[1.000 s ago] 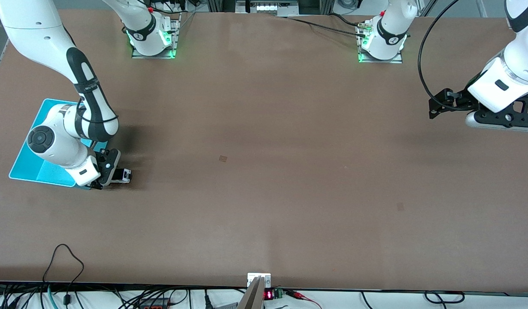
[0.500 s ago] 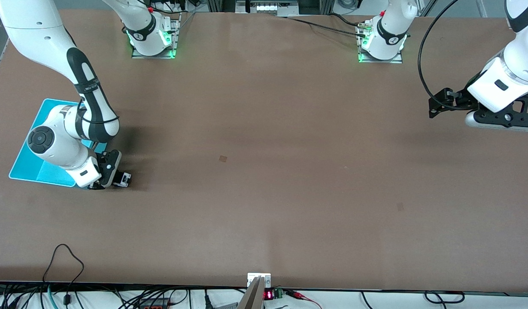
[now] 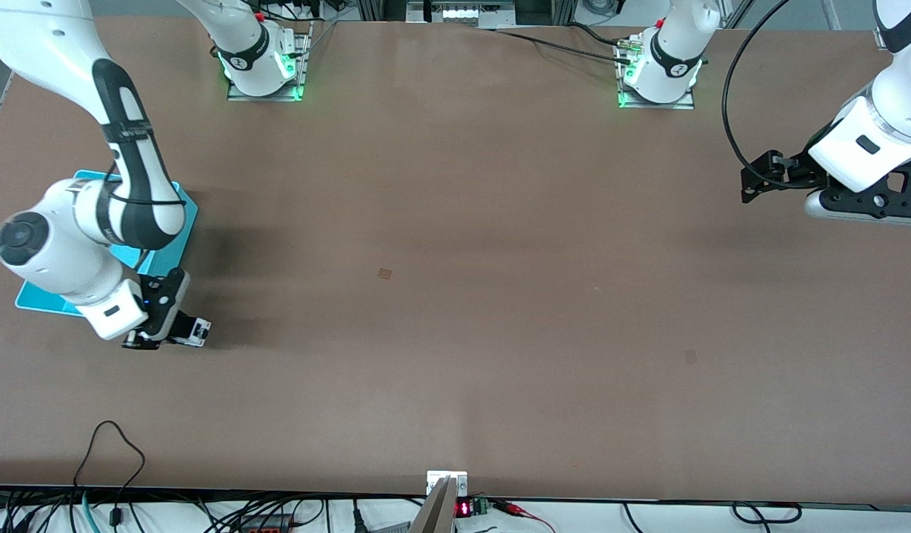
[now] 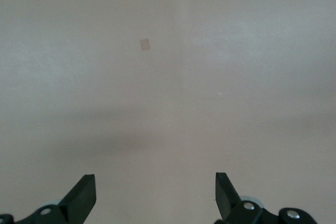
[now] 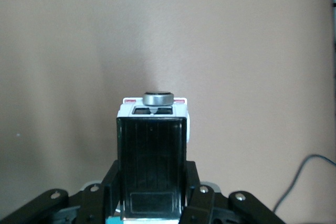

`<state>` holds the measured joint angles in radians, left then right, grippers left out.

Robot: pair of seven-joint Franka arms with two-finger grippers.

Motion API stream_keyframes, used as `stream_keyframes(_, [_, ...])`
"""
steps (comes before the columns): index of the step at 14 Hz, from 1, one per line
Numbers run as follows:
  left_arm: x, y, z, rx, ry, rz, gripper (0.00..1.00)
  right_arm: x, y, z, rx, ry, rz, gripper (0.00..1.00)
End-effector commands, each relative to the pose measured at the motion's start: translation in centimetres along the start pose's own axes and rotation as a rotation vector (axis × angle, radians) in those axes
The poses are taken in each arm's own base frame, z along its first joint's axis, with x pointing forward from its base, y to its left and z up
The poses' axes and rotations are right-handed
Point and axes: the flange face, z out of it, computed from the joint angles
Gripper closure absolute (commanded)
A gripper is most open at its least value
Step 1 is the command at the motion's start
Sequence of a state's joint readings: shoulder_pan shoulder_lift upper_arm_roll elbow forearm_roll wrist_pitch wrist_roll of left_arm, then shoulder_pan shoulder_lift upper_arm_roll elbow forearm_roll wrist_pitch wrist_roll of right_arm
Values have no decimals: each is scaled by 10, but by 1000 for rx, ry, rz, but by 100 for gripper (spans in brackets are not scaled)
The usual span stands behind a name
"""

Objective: Wind and store white jeep toy
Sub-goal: 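Carry the jeep over the cyan bin with the right gripper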

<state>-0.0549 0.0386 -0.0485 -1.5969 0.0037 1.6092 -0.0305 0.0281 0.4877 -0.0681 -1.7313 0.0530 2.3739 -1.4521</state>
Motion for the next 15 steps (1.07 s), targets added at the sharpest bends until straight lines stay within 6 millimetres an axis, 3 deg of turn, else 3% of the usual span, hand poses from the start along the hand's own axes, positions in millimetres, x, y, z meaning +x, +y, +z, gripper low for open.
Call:
stream_keyframes(1, [-2, 1, -8, 21, -1, 6, 0, -14, -4, -35, 46, -2, 178, 100])
stream_keyframes(6, [-2, 2, -8, 21, -1, 7, 0, -63, -12, -53, 118, -97, 593, 100])
stream_keyframes(10, [-3, 8, -8, 21, -2, 18, 0, -76, -28, -69, 92, -300, 986, 100])
stream_keyframes(12, [-3, 9, -8, 21, -2, 19, 0, -82, -34, -68, 87, -350, 1089, 100])
stream_keyframes(15, [-5, 9, -8, 22, -17, 21, 0, -100, -51, -46, 85, -420, 1274, 100])
